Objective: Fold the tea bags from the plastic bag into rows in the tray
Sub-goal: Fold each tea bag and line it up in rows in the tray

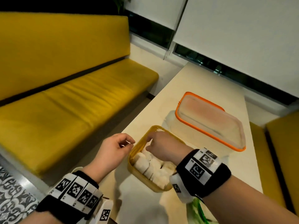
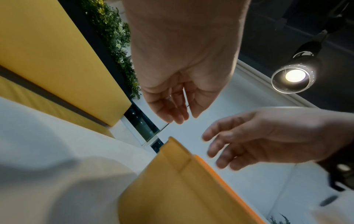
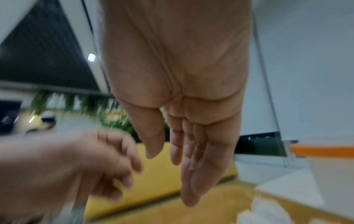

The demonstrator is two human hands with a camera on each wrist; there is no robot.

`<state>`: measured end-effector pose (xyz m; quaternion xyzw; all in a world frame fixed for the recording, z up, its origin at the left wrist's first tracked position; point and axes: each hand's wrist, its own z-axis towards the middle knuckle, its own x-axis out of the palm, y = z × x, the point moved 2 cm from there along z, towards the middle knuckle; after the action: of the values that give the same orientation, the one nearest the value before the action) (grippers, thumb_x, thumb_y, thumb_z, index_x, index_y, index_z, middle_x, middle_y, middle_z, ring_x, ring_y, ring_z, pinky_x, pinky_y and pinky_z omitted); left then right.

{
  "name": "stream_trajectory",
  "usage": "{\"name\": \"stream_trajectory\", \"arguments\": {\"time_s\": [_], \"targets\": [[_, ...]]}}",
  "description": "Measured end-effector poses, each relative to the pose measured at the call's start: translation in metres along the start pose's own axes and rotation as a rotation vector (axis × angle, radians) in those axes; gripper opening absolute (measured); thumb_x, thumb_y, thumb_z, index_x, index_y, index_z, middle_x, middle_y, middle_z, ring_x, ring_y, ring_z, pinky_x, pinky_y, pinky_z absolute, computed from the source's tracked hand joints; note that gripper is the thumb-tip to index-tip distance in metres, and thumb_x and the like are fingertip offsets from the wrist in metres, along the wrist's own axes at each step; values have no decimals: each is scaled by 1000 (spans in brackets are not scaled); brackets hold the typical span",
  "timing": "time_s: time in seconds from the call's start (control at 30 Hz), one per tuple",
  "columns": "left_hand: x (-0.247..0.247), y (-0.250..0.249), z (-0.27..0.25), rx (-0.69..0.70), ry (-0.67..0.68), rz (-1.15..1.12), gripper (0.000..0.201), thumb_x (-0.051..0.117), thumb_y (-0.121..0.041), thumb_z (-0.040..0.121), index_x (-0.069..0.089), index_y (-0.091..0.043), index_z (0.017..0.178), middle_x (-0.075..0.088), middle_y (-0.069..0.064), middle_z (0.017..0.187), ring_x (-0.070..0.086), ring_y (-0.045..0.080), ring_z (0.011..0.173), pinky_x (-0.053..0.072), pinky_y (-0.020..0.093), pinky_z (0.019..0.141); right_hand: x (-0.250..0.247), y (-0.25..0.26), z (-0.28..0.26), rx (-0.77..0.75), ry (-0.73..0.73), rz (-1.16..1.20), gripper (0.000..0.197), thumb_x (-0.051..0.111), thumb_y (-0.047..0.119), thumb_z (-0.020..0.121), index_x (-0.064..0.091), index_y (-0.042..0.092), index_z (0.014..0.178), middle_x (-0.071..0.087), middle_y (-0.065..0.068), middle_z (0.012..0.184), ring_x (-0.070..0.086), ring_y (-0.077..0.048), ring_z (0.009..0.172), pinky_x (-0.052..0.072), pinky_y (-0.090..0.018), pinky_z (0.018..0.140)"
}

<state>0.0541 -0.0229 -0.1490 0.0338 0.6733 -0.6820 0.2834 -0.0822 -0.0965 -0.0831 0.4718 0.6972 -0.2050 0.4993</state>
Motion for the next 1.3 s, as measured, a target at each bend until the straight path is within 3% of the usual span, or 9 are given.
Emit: {"name": "stream_trajectory", "arguments": {"time_s": [0.17, 0.37, 0.5, 0.63, 0.8, 0.9, 1.03, 1.13, 1.3], "targets": [[16, -36, -4, 9, 87, -21, 12, 69, -12, 82, 71, -23, 80, 70, -6, 82, 65, 10, 78, 56, 32, 74, -33, -72, -100, 52, -227, 566, 14, 58, 22, 91, 64, 20, 103, 70, -1, 89, 67, -18, 83, 52, -34, 73], [85, -99, -27, 163, 388, 61, 23, 69, -14, 82, 65, -36, 76, 69, -11, 82, 63, 1, 76, 49, 14, 67, 32, -201, -209, 502, -454, 753, 9, 59, 21, 90, 63, 30, 93, 70, 1, 92, 66, -18, 85, 52, -38, 75], [159, -114, -48, 275, 668, 249, 21, 68, -20, 83, 65, -40, 78, 64, -8, 111, 58, 5, 97, 48, 25, 92, 101, -220, -229, 662, -349, 771, 19, 62, 34, 88, 59, 27, 106, 65, 5, 97, 62, -13, 77, 48, -20, 60], [223, -101, -63, 136, 843, 545, 24, 64, -32, 83, 68, -30, 106, 47, 2, 141, 48, 17, 123, 39, 23, 101, 147, -211, -207, 720, -370, 1053, 44, 61, 43, 87, 43, 19, 119, 64, -7, 94, 63, -19, 71, 56, -34, 61], [240, -96, -64, 7, 786, 501, 37, 49, 6, 74, 63, -22, 95, 62, 4, 100, 54, 18, 85, 44, 21, 61, 162, -204, -185, 720, -351, 1258, 34, 56, 7, 79, 51, 7, 113, 57, -12, 103, 65, -30, 83, 61, -42, 63], [234, -90, -66, -50, 739, 342, 56, 62, 6, 68, 62, -22, 117, 61, 1, 112, 57, 19, 99, 50, 24, 75, 165, -212, -187, 738, -531, 1343, 34, 51, -4, 75, 54, 17, 102, 61, -10, 97, 65, -27, 83, 60, -41, 69], [222, -83, -74, -31, 744, 242, 65, 67, -3, 69, 54, -29, 128, 56, -6, 118, 53, 11, 106, 46, 18, 84, 167, -216, -180, 749, -694, 1726, 37, 48, -19, 74, 56, 9, 98, 63, -20, 93, 64, -35, 76, 56, -43, 63], [217, -74, -75, -36, 736, 234, 72, 70, 0, 66, 52, -27, 129, 57, -4, 119, 54, 13, 110, 48, 22, 91, 160, -210, -170, 727, -668, 2010, 36, 36, -26, 78, 52, 2, 94, 58, -22, 82, 58, -33, 66, 50, -35, 55], [209, -62, -72, -57, 686, 238, 78, 76, -1, 63, 50, -20, 133, 58, -2, 123, 55, 13, 111, 44, 21, 96, 159, -208, -158, 686, -519, 2286, 43, 22, -26, 73, 51, -7, 97, 56, -26, 93, 57, -40, 78, 57, -42, 57]]}}
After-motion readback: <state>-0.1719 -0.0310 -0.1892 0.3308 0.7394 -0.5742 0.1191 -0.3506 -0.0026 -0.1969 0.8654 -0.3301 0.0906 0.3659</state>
